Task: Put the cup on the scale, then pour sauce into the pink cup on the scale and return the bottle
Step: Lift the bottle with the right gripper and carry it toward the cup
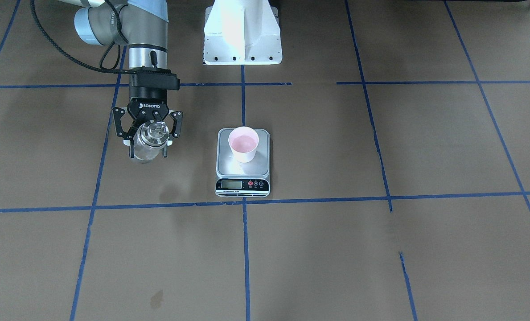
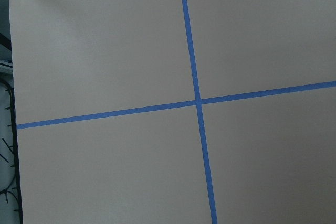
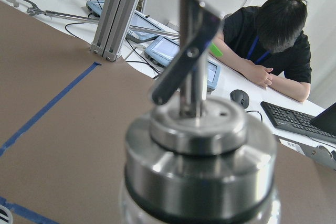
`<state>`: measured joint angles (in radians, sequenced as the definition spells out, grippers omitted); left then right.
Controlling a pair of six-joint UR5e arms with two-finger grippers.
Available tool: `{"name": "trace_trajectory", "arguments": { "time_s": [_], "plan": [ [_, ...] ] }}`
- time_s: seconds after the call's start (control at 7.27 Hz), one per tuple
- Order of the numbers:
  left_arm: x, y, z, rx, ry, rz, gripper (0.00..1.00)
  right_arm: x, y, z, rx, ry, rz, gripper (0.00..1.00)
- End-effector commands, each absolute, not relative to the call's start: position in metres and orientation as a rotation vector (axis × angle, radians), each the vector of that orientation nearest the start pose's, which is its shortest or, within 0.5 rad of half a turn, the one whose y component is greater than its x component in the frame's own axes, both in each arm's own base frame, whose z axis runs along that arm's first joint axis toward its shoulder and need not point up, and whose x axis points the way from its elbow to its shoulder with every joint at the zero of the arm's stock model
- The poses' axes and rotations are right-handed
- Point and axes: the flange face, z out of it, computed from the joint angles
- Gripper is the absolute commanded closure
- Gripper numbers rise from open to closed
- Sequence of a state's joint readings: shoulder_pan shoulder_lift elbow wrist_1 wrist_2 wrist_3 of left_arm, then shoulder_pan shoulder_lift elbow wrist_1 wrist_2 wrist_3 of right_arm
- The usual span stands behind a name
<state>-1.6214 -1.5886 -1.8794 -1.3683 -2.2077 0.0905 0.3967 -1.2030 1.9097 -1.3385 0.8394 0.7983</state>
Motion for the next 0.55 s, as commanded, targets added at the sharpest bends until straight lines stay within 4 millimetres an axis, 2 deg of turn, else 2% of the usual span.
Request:
{"name": "trace_trajectory", "arguments": {
  "time_s": [0.0, 0.14, 0.41],
  "plan": [
    [-0.099, -0.484, 0.532, 0.159, 0.626, 0.076, 0.00, -0.460, -0.393, 0.260, 1.077, -0.326, -0.012, 1.00],
    [-0.099, -0.484, 0.534, 0.154, 0.627, 0.075, 0.00, -0.464, -0.387, 0.252, 1.094, -0.326, -0.024, 1.00],
    [-0.099, -0.484, 0.536, 0.150, 0.629, 0.073, 0.00, -0.461, -0.381, 0.241, 1.117, -0.315, -0.082, 1.00]
  ]
}}
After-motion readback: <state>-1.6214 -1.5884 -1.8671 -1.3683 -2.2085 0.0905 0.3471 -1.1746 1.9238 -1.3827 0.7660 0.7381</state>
